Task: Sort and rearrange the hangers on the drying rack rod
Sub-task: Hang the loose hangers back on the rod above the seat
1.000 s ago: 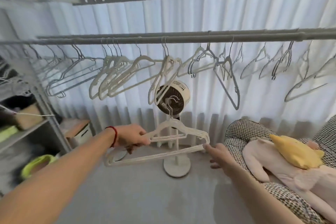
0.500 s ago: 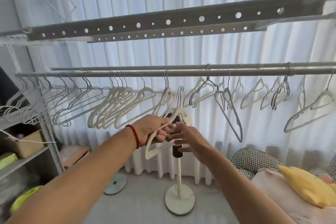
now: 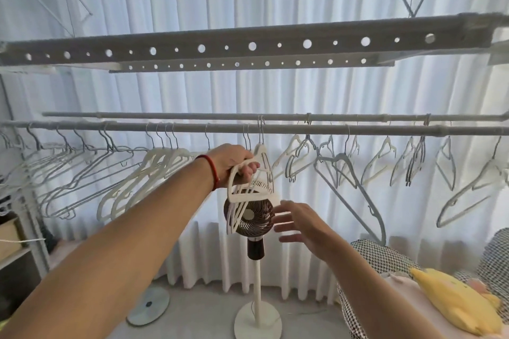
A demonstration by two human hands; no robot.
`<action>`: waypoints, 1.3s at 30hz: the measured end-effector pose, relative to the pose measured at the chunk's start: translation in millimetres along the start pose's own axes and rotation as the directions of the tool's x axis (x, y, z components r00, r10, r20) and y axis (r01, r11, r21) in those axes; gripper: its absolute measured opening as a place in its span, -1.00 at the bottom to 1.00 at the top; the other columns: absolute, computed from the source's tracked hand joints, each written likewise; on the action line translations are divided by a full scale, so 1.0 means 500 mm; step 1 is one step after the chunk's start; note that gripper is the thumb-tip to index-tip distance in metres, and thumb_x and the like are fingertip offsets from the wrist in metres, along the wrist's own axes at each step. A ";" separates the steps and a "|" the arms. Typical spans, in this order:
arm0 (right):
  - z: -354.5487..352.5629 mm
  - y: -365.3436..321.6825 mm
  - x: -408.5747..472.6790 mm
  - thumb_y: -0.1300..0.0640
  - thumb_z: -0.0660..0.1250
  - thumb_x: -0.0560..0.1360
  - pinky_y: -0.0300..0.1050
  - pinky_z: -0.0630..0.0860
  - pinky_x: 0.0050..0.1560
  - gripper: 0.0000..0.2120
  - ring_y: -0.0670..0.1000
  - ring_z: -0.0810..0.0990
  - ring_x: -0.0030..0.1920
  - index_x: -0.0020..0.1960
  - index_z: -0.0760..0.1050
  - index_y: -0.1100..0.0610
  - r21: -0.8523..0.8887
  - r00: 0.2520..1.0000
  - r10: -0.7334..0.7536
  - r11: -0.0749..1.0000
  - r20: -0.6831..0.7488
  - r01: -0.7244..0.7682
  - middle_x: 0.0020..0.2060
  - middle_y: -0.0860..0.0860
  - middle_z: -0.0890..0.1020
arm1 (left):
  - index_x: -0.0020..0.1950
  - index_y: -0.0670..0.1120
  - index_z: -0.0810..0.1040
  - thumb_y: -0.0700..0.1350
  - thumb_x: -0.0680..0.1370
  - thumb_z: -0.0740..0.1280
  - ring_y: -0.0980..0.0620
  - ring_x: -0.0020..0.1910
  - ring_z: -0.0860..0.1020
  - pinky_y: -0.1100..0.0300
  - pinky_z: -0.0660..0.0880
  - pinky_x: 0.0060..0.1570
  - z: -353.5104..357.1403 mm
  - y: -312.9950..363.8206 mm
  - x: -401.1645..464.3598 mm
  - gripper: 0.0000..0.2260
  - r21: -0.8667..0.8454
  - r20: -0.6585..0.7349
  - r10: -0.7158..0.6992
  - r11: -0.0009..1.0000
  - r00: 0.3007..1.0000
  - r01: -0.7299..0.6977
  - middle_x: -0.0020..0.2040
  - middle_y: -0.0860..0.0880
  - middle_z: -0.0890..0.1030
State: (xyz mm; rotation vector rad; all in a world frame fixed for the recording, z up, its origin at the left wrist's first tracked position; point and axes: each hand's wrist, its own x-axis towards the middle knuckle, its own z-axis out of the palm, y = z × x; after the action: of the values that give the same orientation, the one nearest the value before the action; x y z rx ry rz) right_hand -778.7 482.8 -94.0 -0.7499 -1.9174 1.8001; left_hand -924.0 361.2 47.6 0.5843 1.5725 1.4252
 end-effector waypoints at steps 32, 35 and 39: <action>-0.023 -0.096 0.345 0.20 0.31 0.58 -0.06 0.59 0.13 -0.78 0.02 0.64 0.04 0.18 0.63 0.20 -0.538 0.740 -0.556 0.783 -0.378 0.314 0.05 0.05 0.68 | -0.24 -0.11 0.48 0.12 0.58 0.30 -0.01 -0.39 0.57 0.10 0.60 -0.31 -0.065 0.007 0.053 -0.66 0.986 -0.128 0.339 0.149 0.932 0.081 -0.25 -0.09 0.64; -0.031 -0.129 0.383 0.15 0.21 0.61 -0.19 0.44 -0.15 -0.85 -0.02 0.50 -0.12 -0.04 0.55 0.08 -0.524 0.869 -0.424 0.816 -0.253 0.246 -0.14 -0.02 0.55 | -0.20 -0.08 0.44 0.11 0.57 0.28 -0.06 -0.24 0.49 0.14 0.39 -0.30 -0.018 0.020 0.060 -0.71 0.987 -0.137 0.477 -0.011 0.868 0.161 -0.21 -0.04 0.49; -0.036 -0.163 0.433 0.05 0.16 0.63 0.05 0.49 0.06 -0.64 0.20 0.50 0.07 0.24 0.47 0.31 -0.374 0.956 -0.145 0.927 -0.255 0.041 0.05 0.21 0.50 | -0.03 -0.01 0.50 0.06 0.63 0.21 -0.19 -0.02 0.54 0.04 0.49 -0.06 0.042 0.012 0.086 -0.82 0.992 -0.095 0.573 -0.018 0.814 0.128 0.04 -0.12 0.60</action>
State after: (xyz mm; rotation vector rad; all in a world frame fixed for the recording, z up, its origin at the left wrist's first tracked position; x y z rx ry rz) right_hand -943.9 631.0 -26.2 -0.9575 -2.0740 1.2138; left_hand -927.8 408.8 41.8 1.4758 3.0486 0.2497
